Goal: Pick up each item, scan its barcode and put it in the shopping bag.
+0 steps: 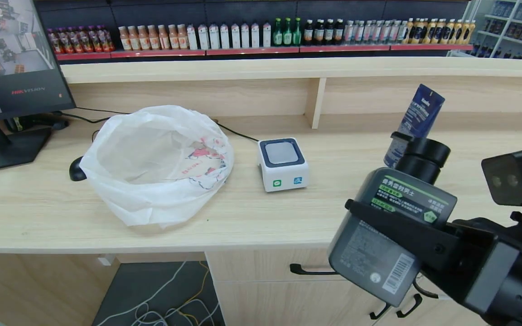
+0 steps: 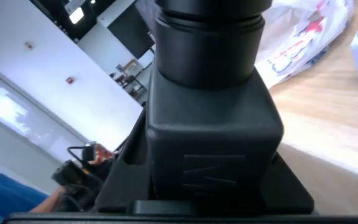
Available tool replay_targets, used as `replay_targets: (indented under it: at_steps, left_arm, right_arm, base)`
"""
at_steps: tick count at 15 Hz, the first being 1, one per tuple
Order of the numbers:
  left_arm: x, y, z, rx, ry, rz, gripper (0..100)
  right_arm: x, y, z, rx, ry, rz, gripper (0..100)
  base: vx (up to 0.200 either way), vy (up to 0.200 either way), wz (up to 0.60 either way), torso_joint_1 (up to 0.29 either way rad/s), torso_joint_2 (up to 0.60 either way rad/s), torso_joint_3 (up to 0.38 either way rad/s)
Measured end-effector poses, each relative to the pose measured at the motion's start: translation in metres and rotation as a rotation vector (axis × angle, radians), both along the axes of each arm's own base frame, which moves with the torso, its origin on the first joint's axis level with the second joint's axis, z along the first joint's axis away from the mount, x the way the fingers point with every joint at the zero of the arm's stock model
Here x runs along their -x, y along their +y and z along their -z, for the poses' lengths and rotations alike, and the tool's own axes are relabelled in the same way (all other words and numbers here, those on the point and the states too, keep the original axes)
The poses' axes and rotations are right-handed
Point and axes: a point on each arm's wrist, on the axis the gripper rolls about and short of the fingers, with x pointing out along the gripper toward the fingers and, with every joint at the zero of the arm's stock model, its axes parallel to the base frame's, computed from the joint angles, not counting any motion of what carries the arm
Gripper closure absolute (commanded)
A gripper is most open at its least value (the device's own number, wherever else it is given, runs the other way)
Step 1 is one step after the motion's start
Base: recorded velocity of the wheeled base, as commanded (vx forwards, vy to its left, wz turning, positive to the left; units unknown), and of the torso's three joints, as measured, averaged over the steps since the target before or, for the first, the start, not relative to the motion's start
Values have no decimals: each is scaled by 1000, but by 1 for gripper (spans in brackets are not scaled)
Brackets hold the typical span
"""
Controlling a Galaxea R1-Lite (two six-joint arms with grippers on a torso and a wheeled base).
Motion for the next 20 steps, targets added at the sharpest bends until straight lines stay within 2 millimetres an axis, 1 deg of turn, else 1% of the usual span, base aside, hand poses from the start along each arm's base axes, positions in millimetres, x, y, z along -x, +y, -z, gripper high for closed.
replay_targets:
  at_steps: [3, 6, 9, 12, 15, 20]
  left_arm:
    - [0, 0, 0, 0, 0, 0, 0]
    - [0, 0, 0, 0, 0, 0, 0]
    - [0, 0, 0, 0, 0, 0, 0]
    - [0, 0, 0, 0, 0, 0, 0]
    - [0, 0, 0, 0, 0, 0, 0]
    - [0, 0, 0, 0, 0, 0, 0]
  right_arm:
    - [-6, 12, -9, -68, -6, -33, 100]
    - [-14, 31, -20, -100, -53, -107, 100]
    - [-19, 46, -19, -101, -48, -143, 100]
    - [-22, 51, -20, -124, -9, -160, 100]
    - [-22, 51, -22, -159, -5, -168, 100]
    - [-24, 53, -18, -150, 7, -165, 100]
  base:
    - [0, 0, 0, 0, 0, 0]
    - [0, 0, 0, 0, 0, 0]
    - [0, 0, 0, 0, 0, 0]
    - [0, 0, 0, 0, 0, 0]
    - [0, 0, 0, 0, 0, 0]
    - [0, 0, 0, 0, 0, 0]
